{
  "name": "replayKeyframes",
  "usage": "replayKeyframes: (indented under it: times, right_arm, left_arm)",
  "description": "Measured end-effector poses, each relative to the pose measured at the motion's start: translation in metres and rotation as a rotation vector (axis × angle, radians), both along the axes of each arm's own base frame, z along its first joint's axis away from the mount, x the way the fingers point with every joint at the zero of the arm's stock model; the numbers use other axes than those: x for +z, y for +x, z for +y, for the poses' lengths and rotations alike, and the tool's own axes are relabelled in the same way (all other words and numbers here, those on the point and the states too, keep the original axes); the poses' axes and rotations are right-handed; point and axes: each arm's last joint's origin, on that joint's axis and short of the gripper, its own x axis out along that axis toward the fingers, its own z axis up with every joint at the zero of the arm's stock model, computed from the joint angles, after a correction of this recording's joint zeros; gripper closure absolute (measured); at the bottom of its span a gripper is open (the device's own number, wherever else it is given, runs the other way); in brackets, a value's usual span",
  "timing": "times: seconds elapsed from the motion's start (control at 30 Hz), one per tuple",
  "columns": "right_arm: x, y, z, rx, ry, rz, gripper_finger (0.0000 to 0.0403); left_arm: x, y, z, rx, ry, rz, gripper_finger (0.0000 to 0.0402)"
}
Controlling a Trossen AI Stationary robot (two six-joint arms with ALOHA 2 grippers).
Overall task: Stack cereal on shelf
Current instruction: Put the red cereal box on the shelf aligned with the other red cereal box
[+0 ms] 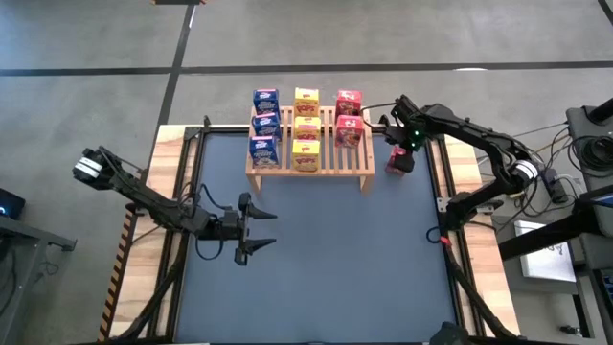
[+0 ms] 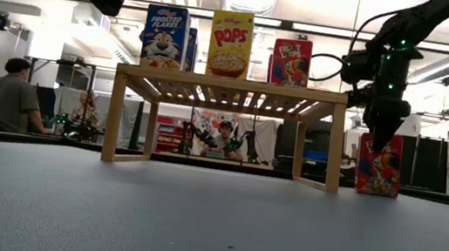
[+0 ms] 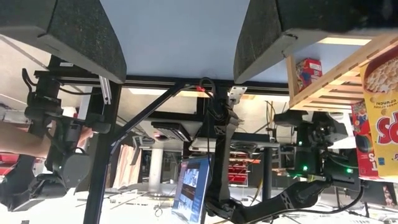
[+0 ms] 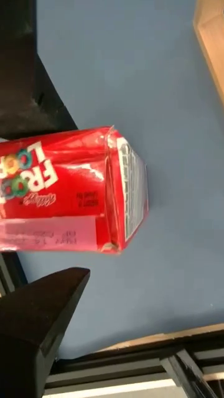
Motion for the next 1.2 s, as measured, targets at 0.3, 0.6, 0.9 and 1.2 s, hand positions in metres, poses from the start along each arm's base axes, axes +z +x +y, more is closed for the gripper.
replayKeyframes:
  times: [0.3,0.6,0.9,1.2]
  right_arm:
    - [-0.001,0.000,0.000,0.000,0.011,0.009,0.0183]
    - [0.025,0.002,-0.002,-0.028,-0.036,-0.033,0.0243]
    - [0.063,-0.002,0.003,-0.038,-0.015,-0.022,0.0274]
    - [0.130,-0.010,0.020,-0.057,0.068,-0.120,0.0272]
  left_arm:
    - [-0.001,0.000,0.000,0.000,0.003,0.006,0.0121]
    - [-0.001,0.000,0.000,0.000,-0.002,0.005,0.0121]
    - [0.000,0.000,0.000,0.000,-0.002,0.005,0.0121]
    - [0.000,0.000,0.000,0.000,-0.003,0.004,0.0121]
